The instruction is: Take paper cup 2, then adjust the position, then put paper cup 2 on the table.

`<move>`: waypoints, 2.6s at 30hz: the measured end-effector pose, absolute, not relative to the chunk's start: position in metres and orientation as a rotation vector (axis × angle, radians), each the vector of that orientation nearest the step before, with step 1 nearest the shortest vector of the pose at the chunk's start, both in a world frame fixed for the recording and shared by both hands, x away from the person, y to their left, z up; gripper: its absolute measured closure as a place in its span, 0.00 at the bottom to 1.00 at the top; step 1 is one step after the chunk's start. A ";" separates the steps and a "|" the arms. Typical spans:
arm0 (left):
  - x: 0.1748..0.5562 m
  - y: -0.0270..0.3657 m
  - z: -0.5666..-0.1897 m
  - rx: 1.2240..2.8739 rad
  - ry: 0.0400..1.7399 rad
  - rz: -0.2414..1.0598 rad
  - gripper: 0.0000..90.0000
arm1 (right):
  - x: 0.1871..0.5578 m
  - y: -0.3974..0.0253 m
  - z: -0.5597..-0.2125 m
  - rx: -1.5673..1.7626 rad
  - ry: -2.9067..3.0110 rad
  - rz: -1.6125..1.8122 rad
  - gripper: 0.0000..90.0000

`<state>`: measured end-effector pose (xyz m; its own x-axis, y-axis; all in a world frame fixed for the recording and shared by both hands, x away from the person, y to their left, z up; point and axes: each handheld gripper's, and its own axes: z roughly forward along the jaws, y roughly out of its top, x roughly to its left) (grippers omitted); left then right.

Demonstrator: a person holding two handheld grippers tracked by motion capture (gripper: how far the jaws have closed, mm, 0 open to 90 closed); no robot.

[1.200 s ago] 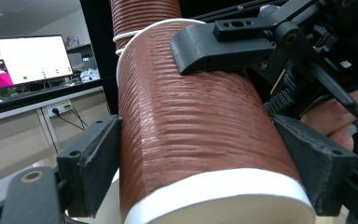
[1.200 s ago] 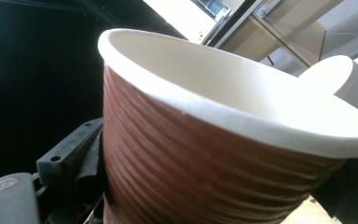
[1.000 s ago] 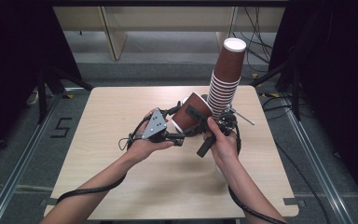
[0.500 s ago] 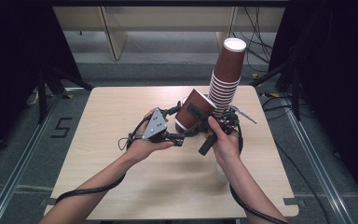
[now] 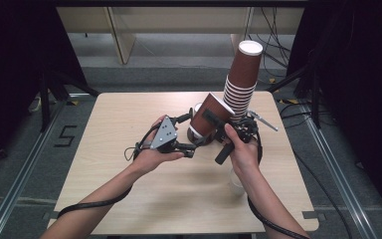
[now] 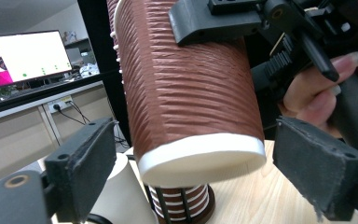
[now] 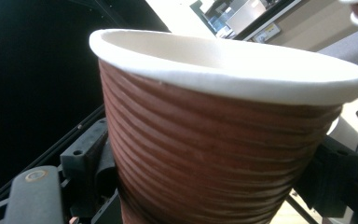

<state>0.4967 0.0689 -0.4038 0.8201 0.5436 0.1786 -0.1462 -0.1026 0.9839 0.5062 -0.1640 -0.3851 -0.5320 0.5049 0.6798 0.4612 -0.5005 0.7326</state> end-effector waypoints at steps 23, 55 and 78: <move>0.497 0.098 -0.414 1.608 0.423 0.604 0.09 | 0.491 -0.207 -0.378 1.241 1.653 1.858 0.21; 0.492 0.121 -0.421 1.560 0.522 0.619 0.09 | 0.465 -0.241 -0.379 1.166 1.677 1.629 0.21; 0.487 0.122 -0.422 1.546 0.533 0.618 0.10 | 0.445 -0.276 -0.392 1.126 1.648 1.416 0.21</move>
<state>0.4870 0.1223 -0.4219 0.7435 0.6652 0.0682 -0.0310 -0.0675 0.9972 0.4450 -0.2755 -0.3921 -0.3941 0.9182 0.0403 0.1777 0.0332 0.9835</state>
